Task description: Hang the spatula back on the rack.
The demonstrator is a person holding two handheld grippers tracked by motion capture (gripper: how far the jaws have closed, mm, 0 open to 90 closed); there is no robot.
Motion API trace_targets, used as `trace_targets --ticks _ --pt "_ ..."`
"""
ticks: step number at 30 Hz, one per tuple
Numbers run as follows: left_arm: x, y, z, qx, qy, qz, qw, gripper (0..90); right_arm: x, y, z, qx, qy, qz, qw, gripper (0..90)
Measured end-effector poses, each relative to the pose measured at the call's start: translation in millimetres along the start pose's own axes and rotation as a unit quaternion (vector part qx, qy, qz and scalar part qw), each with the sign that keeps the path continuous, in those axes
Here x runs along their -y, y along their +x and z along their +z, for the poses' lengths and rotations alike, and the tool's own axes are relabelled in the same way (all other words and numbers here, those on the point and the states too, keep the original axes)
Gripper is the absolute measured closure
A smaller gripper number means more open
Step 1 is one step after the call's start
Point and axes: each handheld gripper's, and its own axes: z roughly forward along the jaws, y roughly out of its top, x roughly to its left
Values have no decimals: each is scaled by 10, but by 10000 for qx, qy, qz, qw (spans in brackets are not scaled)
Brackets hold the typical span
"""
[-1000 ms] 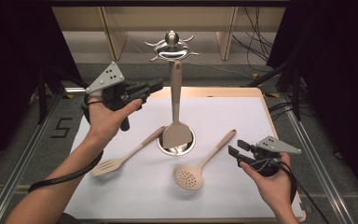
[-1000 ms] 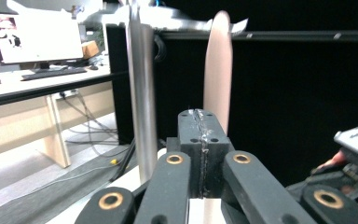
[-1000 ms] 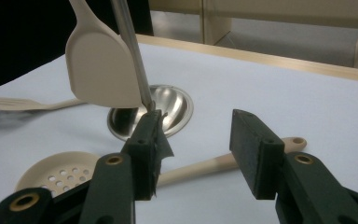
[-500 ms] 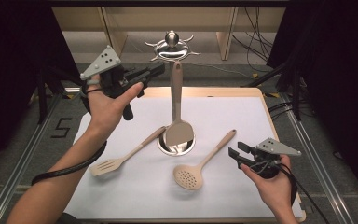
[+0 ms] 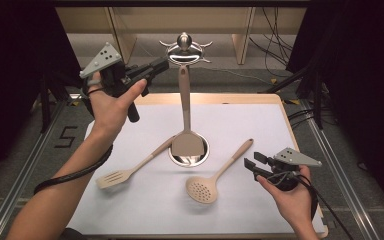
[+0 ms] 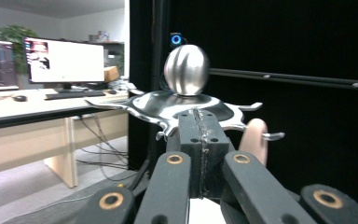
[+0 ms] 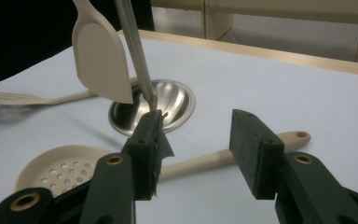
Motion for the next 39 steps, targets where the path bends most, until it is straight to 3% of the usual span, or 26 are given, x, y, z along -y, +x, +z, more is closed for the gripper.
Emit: trace_targets --ticks 4,6,8,19,20,21,33,39 --pt "1 48 33 -133 -12 15 9999 897 10 -22 22 24 -80 -198 9998 551" --pt "-6 73 45 -180 11 27 9998 897 12 -9 30 -31 -56 -146 9999 550" --pt "-11 86 54 -240 18 63 9997 897 11 26 20 -30 24 58 10000 550" --pt "-25 201 137 -466 60 188 9987 897 -5 -3 21 -15 -76 -209 9998 548" --pt "-27 208 146 -464 65 187 9987 897 -3 -6 20 -9 -80 -224 9997 548" --pt "-28 217 155 -470 64 185 9987 897 1 31 7 -57 10 64 10000 548" --pt "-50 284 238 -496 162 233 9984 897 7 36 19 -99 4 91 9999 547" --pt "-63 294 247 -492 215 272 9982 897 15 27 20 -32 47 -7 10000 544"
